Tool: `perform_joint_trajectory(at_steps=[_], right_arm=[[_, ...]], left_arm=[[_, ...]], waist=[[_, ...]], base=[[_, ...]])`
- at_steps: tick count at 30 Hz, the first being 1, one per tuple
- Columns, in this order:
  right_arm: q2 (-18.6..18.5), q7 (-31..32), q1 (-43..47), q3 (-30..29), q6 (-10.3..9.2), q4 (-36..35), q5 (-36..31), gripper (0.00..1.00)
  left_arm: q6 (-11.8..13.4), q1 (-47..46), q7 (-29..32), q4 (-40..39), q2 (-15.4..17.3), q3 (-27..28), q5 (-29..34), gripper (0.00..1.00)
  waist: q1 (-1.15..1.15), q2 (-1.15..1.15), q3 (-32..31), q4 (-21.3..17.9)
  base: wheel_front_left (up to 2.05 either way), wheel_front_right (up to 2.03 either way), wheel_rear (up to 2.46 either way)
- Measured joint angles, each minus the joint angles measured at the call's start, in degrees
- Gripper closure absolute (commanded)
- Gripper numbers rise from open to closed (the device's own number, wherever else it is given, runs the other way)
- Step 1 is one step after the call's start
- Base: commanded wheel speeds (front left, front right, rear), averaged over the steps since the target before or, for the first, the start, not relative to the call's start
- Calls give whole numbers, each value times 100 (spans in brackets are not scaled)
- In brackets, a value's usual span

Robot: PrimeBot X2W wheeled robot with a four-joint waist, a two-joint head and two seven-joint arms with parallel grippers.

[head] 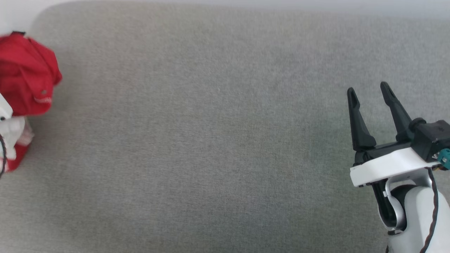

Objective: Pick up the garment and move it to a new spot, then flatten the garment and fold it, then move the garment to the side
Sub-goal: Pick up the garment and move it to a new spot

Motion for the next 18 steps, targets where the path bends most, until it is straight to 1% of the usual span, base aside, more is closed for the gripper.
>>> perform_joint_trajectory(at_steps=[4,9,12,18], right_arm=[[41,-76,92,-34,0,98,43,0],[112,-189,180,-107,0,194,96,0],[147,-253,242,-152,0,243,107,0],[201,-357,370,-367,0,255,156,0]], left_arm=[[0,-12,-183,-598,243,-342,-55,100],[-1,34,-181,-1407,599,-636,-247,100],[-1,135,-49,-1960,809,-769,-370,100],[7,470,480,-3212,1144,-932,-450,100]], waist=[[0,0,-285,62],[0,0,-601,116],[0,0,-776,125],[0,0,-1067,62]], base=[[0,0,0],[0,0,0],[0,0,0],[0,0,0]])
